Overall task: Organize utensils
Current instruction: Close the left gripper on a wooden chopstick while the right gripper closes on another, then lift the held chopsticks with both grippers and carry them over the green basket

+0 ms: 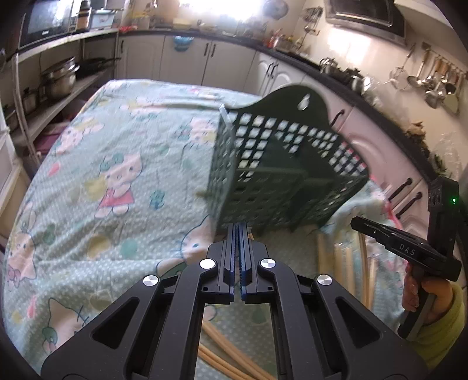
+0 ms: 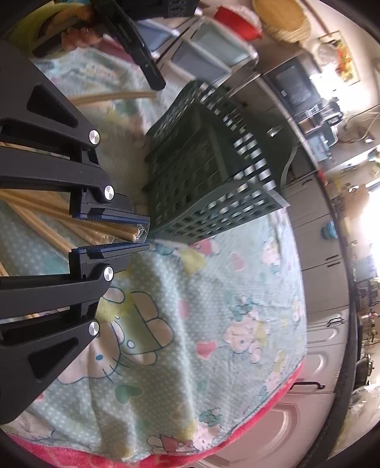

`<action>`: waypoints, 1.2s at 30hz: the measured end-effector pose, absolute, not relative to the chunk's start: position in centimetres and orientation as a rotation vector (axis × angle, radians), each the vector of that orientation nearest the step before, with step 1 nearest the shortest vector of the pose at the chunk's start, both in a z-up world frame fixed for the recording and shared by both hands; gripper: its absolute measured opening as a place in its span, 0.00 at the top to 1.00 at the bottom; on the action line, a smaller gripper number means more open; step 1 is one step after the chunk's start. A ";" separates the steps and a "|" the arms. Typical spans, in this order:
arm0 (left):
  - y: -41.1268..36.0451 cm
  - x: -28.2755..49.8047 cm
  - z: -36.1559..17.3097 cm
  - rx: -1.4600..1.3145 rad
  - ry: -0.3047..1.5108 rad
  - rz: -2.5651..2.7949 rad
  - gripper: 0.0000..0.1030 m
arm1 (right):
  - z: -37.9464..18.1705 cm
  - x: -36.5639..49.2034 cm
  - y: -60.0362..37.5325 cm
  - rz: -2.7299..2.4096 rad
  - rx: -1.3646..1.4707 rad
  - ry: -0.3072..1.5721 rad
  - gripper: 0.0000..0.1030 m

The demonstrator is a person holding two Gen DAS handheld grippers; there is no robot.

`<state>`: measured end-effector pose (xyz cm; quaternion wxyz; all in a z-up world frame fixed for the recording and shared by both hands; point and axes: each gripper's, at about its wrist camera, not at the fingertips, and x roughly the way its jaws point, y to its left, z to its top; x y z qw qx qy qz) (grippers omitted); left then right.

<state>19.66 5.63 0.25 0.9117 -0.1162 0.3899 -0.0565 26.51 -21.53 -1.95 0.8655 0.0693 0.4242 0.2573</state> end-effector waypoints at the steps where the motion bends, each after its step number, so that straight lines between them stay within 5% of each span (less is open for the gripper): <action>1: 5.5 19.5 0.6 -0.237 0.796 -0.122 0.99 | -1.3 26.2 -21.8 0.547 0.156 0.876 0.88; 16: 3.1 18.4 6.7 -0.200 0.669 -0.186 1.00 | 9.0 22.1 -21.8 0.644 0.156 0.613 0.92; 36: 2.1 18.2 14.2 -0.168 0.511 -0.236 1.00 | 16.1 22.1 -20.7 0.686 0.156 0.416 0.94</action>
